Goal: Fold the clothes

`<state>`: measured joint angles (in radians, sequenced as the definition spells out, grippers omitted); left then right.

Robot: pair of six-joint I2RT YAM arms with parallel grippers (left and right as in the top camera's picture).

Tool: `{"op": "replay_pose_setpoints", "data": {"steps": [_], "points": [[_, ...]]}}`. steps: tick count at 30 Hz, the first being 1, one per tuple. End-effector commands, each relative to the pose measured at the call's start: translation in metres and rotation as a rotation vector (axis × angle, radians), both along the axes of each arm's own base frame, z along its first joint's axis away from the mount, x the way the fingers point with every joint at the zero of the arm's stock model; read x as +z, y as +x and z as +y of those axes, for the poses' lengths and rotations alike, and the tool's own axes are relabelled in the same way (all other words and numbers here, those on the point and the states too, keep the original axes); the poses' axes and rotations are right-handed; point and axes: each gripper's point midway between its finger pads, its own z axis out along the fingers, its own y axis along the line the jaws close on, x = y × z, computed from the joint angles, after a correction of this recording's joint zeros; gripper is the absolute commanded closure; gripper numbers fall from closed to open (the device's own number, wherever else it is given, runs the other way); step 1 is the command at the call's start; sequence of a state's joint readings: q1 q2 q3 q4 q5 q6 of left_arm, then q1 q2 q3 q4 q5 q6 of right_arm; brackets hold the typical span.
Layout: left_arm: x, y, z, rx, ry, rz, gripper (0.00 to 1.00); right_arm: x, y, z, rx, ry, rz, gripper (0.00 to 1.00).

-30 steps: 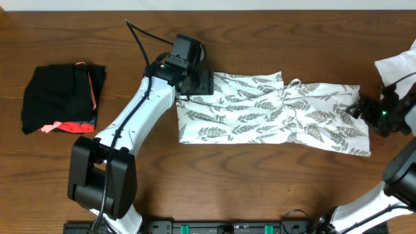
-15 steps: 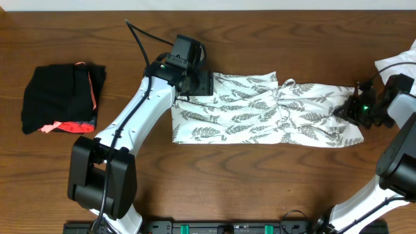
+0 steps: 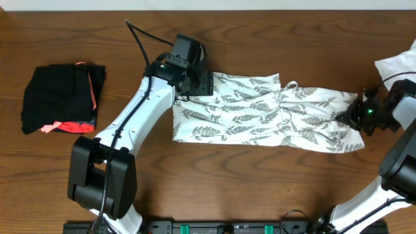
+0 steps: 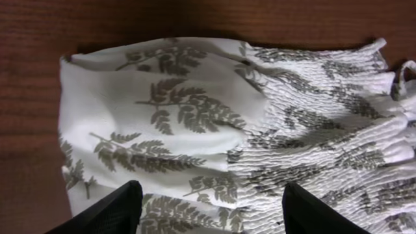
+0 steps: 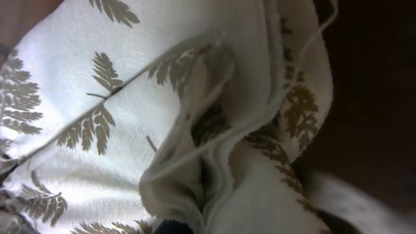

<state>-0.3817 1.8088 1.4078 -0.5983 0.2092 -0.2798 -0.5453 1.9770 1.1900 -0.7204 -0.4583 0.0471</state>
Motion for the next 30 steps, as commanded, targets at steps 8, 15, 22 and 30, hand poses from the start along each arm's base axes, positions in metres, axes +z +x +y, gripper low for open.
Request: {"op": "replay_pose_setpoints", "data": {"steps": [8, 15, 22, 30], "points": [[-0.002, 0.001, 0.001, -0.010, 0.016, -0.003, 0.30, 0.097, 0.023, 0.014, 0.060, -0.238, -0.151, 0.99], [-0.002, 0.001, 0.001, -0.010, 0.015, -0.002, 0.30, 0.122, 0.026, 0.084, 0.181, -0.348, -0.153, 0.99], [-0.002, 0.001, 0.001, -0.010, 0.016, -0.002, 0.30, 0.103, 0.008, 0.154, 0.273, -0.466, -0.034, 0.99], [-0.003, -0.001, 0.002, -0.010, 0.018, 0.005, 0.30, 0.078, -0.004, 0.209, 0.342, -0.546, 0.013, 0.98]]}}
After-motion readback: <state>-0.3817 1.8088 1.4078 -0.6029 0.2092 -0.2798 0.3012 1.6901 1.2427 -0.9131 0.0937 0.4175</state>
